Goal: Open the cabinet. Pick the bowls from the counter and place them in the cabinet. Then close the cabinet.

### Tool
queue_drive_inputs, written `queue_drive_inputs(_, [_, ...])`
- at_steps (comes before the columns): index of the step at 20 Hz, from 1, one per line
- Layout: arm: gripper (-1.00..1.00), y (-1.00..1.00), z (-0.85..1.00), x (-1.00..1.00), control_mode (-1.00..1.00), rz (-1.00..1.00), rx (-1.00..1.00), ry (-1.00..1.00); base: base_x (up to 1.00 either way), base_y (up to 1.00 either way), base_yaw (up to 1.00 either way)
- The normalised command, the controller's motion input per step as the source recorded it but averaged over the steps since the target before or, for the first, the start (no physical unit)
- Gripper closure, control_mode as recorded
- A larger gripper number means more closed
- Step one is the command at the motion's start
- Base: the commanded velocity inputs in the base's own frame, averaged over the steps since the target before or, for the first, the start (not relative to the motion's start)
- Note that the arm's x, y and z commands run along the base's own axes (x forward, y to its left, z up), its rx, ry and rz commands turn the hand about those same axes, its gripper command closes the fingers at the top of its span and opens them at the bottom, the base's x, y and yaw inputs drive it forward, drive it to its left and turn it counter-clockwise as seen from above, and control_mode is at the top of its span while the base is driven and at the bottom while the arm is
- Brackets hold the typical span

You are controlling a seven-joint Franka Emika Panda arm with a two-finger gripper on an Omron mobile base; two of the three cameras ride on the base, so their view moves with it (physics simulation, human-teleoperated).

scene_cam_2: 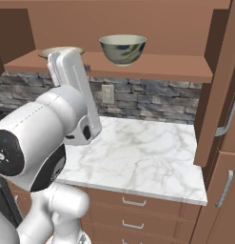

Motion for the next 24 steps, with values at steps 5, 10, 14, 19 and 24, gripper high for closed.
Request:
queue_drive_inputs(5, [-1.0, -0.13, -0.41, -0.34, -1.0, 0.0, 0.01, -0.02, 0.0, 0.0, 0.0])
queue_drive_inputs(10, [-1.0, -0.57, -0.15, -0.34, -1.0, 0.0, 0.03, -0.02, 0.0, 0.0, 0.0])
queue_drive_inputs(14, [-1.0, -0.53, -0.04, -0.39, -1.0, 0.0, 0.03, -0.02, 0.0, 0.0, 0.0])
queue_drive_inputs(19, [-1.0, -0.4, -0.02, -0.51, -1.0, 0.0, 0.0, 0.0, 0.0, 0.0, 0.0])
queue_drive_inputs(24, [-1.0, -0.37, 0.0, -0.77, -1.0, 0.0, 0.0, 0.0, 0.0, 0.0, 0.0])
